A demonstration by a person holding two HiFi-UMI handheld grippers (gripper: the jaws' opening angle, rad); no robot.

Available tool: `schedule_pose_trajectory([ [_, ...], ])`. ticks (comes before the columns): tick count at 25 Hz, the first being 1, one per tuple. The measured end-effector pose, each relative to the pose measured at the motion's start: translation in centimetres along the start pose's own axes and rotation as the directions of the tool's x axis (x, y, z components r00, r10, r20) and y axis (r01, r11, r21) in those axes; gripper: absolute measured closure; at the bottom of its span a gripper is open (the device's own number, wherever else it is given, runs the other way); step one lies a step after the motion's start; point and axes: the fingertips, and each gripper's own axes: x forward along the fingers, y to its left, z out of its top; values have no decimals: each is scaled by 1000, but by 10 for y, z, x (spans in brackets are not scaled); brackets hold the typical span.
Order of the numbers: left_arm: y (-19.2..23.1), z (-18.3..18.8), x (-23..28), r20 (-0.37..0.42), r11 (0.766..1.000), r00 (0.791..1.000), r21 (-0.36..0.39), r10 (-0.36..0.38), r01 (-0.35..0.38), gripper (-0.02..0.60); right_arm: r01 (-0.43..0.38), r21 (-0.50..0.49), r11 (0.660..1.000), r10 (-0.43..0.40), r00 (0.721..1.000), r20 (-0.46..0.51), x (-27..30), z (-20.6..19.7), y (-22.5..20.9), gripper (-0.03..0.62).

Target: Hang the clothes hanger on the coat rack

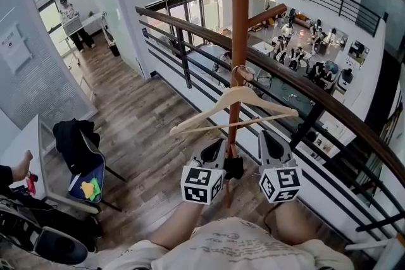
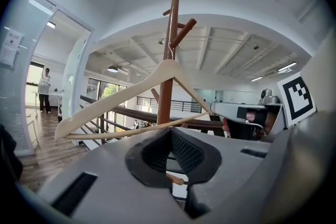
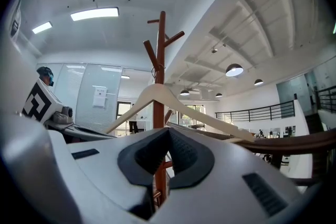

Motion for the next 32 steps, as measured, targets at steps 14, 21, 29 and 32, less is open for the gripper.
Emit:
schedule_pose_trajectory([
  [14, 5, -6, -1, -12, 1000, 1000, 2, 5, -5, 579, -19, 13, 1000, 20, 1000, -19, 4, -11, 12, 592],
  [21, -1, -3, 0, -15, 1000, 1000, 1, 6, -6, 578, -3, 20, 1000, 4, 1000, -31, 0, -10, 4, 592],
  [29, -1, -5, -3, -19, 1000, 1000, 3, 10, -10, 580, -1, 28, 1000, 2, 999, -40, -1, -14, 5, 592],
  [32, -2, -5, -5, -20, 1000, 1000, 3, 13, -13, 578, -2, 19, 1000, 3, 999, -43, -3, -14, 6, 592],
])
